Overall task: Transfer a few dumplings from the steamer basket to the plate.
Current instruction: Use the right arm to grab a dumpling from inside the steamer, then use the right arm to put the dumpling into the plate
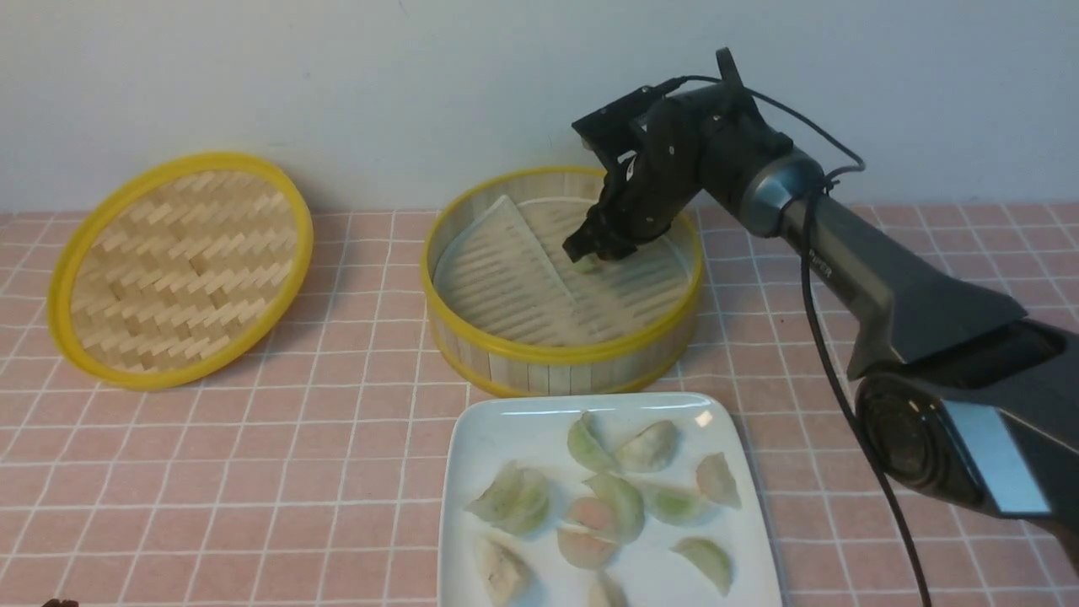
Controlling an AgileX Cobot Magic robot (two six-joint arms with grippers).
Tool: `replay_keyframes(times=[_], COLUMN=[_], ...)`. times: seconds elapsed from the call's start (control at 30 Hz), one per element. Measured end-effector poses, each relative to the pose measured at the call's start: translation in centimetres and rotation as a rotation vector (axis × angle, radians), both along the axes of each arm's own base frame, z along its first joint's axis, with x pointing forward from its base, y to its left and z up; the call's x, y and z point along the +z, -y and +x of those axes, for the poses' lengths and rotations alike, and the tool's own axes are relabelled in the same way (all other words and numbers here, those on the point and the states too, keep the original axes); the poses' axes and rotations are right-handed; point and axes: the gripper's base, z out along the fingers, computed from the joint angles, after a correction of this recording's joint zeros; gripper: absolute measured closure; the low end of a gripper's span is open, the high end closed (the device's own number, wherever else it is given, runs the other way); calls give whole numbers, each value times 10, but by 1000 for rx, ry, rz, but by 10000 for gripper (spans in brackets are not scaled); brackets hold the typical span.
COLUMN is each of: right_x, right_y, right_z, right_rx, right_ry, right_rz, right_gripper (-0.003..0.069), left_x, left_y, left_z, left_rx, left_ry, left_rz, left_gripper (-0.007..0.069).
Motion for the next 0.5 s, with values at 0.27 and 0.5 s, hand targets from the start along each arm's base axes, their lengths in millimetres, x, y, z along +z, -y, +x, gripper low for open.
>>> replay_keyframes(times=[0.27, 0.5], right_x=[67, 124], right_y=[5, 5], right_z=[-11, -38], right_rx=[-23, -22], right_ry=[36, -6], right_rz=[32, 180], right_gripper=[519, 519], left_x=[0, 0], left_y=[0, 0], left_z=[0, 0], left_rx=[0, 0], left_ry=[0, 0], left_rz=[0, 0], left_gripper=[631, 631])
